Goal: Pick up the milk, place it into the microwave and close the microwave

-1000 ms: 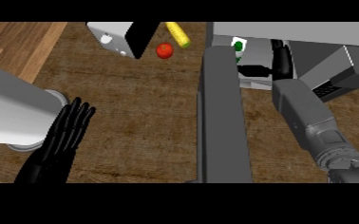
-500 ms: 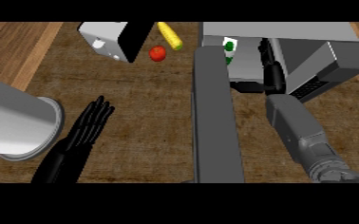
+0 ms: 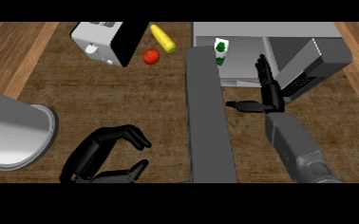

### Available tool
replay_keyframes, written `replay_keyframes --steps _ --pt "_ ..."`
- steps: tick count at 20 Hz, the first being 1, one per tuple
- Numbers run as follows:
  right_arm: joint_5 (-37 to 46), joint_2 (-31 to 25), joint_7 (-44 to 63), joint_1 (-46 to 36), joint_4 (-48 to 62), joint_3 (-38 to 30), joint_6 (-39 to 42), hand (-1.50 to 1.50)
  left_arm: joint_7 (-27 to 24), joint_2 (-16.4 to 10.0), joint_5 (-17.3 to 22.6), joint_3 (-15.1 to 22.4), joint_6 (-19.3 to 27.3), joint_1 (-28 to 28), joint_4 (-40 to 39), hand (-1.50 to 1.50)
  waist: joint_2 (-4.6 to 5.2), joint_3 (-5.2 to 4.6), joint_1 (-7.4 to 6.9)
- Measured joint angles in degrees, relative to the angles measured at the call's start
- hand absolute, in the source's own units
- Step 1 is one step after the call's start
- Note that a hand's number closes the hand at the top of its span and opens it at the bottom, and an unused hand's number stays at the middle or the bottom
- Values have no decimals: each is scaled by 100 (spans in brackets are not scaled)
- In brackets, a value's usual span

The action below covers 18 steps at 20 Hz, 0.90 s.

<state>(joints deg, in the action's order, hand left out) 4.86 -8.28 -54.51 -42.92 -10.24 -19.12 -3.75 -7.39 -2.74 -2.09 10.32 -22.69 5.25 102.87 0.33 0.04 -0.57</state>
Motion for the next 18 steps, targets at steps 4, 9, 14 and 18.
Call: replay_keyframes --steps 4,9,14,18 --pt "-10 88 -73 518 -501 177 195 -150 16 132 -211 151 86 -249 -430 150 -46 -7 106" --pt "-27 183 26 1264 -1347 448 406 -150 -174 168 -719 315 226 -635 -1046 150 -73 -13 197" --pt "-37 222 192 2017 -2355 719 563 -150 -76 242 -949 777 198 -1038 -1710 150 -83 -17 265" --pt "-91 178 507 2801 -3494 939 736 -150 -304 250 -1011 1273 472 -1108 -2173 150 -96 -22 318"
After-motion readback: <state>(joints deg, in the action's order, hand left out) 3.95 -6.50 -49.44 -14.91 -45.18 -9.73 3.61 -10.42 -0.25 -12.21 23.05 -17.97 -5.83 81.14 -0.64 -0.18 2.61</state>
